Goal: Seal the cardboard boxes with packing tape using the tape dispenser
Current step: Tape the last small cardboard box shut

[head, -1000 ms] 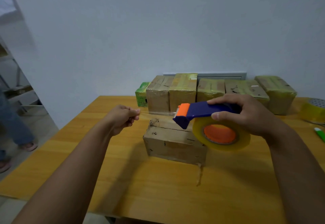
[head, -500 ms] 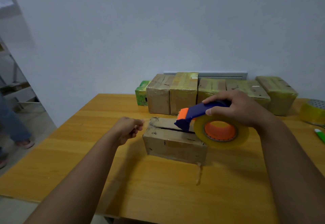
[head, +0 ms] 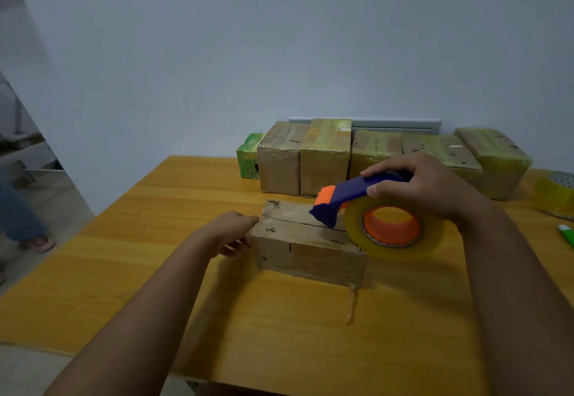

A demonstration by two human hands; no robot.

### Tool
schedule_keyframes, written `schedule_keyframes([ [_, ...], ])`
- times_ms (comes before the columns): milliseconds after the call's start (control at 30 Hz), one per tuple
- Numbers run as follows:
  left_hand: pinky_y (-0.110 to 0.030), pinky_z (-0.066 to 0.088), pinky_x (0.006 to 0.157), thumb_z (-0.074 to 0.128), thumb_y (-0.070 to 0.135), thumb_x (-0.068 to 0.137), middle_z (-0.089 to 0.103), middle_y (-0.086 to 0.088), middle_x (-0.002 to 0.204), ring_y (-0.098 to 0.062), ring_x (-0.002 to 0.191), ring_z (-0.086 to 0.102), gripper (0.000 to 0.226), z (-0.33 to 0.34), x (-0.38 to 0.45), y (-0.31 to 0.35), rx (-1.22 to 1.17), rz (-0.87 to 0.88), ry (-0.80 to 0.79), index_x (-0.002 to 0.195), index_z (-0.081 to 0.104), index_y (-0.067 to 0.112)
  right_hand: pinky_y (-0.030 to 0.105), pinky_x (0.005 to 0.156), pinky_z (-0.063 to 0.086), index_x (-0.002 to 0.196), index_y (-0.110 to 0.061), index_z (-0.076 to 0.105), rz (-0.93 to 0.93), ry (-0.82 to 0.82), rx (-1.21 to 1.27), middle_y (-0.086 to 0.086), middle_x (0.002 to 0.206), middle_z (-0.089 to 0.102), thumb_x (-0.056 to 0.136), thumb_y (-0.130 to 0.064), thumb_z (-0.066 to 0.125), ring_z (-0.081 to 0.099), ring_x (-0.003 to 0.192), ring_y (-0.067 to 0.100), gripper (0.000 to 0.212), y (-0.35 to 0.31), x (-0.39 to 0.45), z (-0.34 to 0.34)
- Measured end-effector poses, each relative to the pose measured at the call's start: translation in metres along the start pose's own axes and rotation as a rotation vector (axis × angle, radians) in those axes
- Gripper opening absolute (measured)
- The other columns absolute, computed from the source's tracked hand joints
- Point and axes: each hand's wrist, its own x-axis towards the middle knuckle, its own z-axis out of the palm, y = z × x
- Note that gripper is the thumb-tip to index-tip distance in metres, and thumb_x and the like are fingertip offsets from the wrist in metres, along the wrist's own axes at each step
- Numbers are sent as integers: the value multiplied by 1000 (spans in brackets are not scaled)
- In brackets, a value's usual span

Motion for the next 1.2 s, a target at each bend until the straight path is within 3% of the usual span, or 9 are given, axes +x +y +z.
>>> schedule_keyframes([
  [167, -38, 54, 86, 51, 32, 99, 63, -3, 118, -15, 96, 59, 26, 16, -17, 1, -225, 299, 190, 116, 63, 17, 18, 65, 42, 105, -34, 70, 13, 29, 38, -16, 99, 62, 84, -29, 72, 58, 88, 6, 22, 1, -4, 2],
  [267, -18, 47, 74, 60, 49, 90, 47, 14, 123, -3, 100, 53, 56, 32, -38, 2, 2, 403, 40, 139, 38, 32, 18, 65, 42, 106, -32, 71, 26, 32, 67, -15, 101, 62, 84, -28, 72, 58, 89, 7, 22, 1, -5, 2],
  [367, -15, 41, 75, 63, 48, 88, 35, 6, 152, -14, 124, 47, 83, 32, -39, -4, 145, 451, 50, 154, 15, 27, 19, 66, 42, 107, -29, 71, 36, 45, 86, -12, 102, 63, 84, -27, 72, 57, 89, 8, 23, 0, -7, 2],
  [467, -17, 49, 73, 60, 40, 92, 38, -2, 150, -8, 106, 47, 71, 24, -35, -7, 141, 503, 57, 152, 25, 27, 21, 67, 44, 106, -29, 71, 38, 63, 104, -12, 102, 63, 83, -27, 73, 58, 91, 9, 23, -1, -7, 6],
  [600, -41, 47, 102, 62, 48, 85, 32, -1, 155, -22, 132, 41, 77, 5, -22, -15, 121, 456, 41, 151, 27, 33, 22, 69, 47, 108, -28, 72, 38, 83, 125, -12, 103, 64, 82, -30, 74, 59, 92, 9, 25, -8, 1, 21],
  [867, -42, 25, 116, 54, 38, 97, 3, 5, 163, -22, 148, 14, 69, -36, 2, -22, 346, 419, 81, 154, 16, 34, 17, 64, 44, 106, -27, 73, 9, 77, 150, -15, 96, 63, 82, -34, 75, 59, 91, 6, 25, -35, 31, 58],
  [1000, -38, 13, 120, 25, 42, 92, 21, 5, 160, -12, 148, 12, 61, -23, 1, -12, 382, 616, 220, 151, 31, 27, 15, 63, 43, 106, -29, 72, 15, 78, 137, -18, 94, 61, 82, -36, 74, 58, 90, 4, 25, -39, 37, 65],
  [1100, -40, 33, 111, 17, 40, 87, 39, 1, 153, -17, 141, 32, 64, -13, 8, -12, 354, 575, 250, 147, 38, 32, 15, 63, 43, 107, -29, 71, 28, 66, 128, -16, 97, 61, 82, -37, 73, 57, 90, 4, 25, -38, 38, 65],
  [1200, -38, 37, 105, 9, 41, 90, 42, 3, 150, -17, 138, 36, 62, -9, 14, -18, 403, 559, 306, 145, 37, 37, 17, 65, 46, 109, -28, 71, 32, 47, 135, -11, 102, 63, 83, -37, 73, 59, 94, 7, 27, -36, 38, 63],
])
